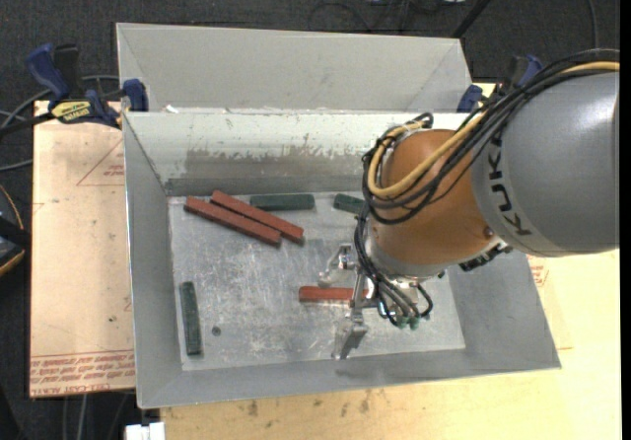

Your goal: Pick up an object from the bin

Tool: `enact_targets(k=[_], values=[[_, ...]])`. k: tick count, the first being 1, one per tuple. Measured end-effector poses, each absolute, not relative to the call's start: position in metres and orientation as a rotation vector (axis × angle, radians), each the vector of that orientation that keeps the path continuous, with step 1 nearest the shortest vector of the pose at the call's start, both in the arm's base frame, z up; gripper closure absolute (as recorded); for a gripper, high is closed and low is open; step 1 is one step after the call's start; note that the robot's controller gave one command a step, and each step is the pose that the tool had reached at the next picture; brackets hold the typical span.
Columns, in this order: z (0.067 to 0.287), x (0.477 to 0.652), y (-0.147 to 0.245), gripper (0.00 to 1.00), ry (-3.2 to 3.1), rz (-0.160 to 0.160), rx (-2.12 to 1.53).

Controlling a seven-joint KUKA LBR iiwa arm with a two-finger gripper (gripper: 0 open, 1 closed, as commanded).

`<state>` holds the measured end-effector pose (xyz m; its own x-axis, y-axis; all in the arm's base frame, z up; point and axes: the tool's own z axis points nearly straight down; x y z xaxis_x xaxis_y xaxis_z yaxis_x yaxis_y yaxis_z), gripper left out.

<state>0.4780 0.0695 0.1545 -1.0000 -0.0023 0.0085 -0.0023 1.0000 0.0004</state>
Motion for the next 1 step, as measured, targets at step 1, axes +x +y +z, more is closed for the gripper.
enact_targets(k=[1], values=[[0.1582,0.4799,0.0692,0.0,-3.14,-0.002,0.0]])
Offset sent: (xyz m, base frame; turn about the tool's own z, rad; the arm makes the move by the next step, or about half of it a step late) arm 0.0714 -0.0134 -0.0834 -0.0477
